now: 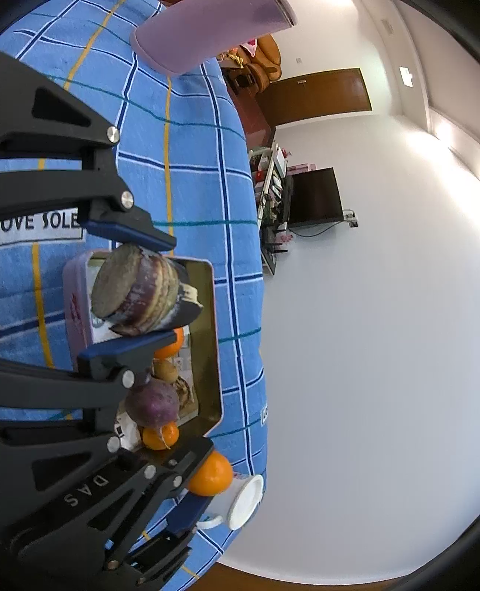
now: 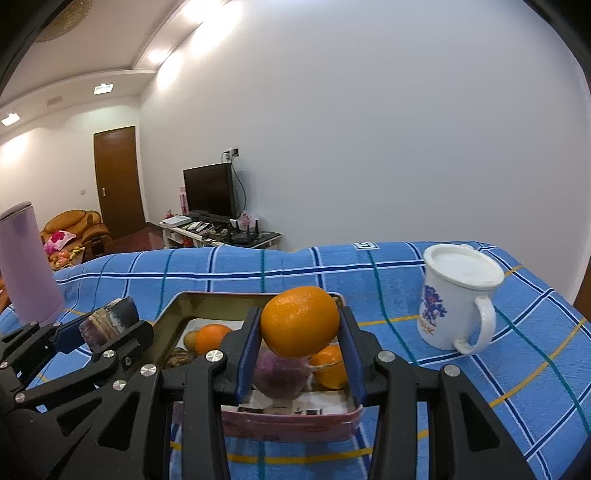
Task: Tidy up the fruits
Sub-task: 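Lower the orange and brown cylinder into the tin with both grippers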
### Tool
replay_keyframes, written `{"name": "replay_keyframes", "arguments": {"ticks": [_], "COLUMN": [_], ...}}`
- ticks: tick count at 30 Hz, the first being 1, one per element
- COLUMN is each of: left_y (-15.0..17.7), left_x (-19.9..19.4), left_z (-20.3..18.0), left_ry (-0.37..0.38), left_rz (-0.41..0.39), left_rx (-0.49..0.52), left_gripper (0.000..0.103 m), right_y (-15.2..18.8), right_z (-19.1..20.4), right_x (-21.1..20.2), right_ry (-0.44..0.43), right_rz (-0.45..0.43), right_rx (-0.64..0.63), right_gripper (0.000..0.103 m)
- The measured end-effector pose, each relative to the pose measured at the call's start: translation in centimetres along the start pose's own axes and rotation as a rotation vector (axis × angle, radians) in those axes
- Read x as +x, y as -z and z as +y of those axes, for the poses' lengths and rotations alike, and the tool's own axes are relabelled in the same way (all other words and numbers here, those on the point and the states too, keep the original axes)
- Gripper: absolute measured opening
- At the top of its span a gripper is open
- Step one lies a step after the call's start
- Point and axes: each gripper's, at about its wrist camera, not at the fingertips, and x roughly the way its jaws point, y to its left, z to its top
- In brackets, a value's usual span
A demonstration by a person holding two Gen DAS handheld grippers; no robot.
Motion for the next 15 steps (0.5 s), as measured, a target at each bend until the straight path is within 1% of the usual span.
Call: {"name": "replay_keyframes", "arguments": {"ticks": [10,15], "left_y": [-0.8,-1.5], "left_x": [1.5,2.6], "left_z": [-0.8,-0.8], "left_ry": [0.032,0.044], "left_rz": [0.011,0.017], "left_rx": [-0.004,-0.015], "left_gripper": [0.046,0.046], "right_y": [-0.6,-1.4], "right_z": [-0.9,-1.1], "right_x": [1.1,2.4], "right_ry": [0.018,0.016], "right_rz": [0.029,0.051], "right_rx": [0.008,-0.002], "right_gripper": [0.043,0.043]}}
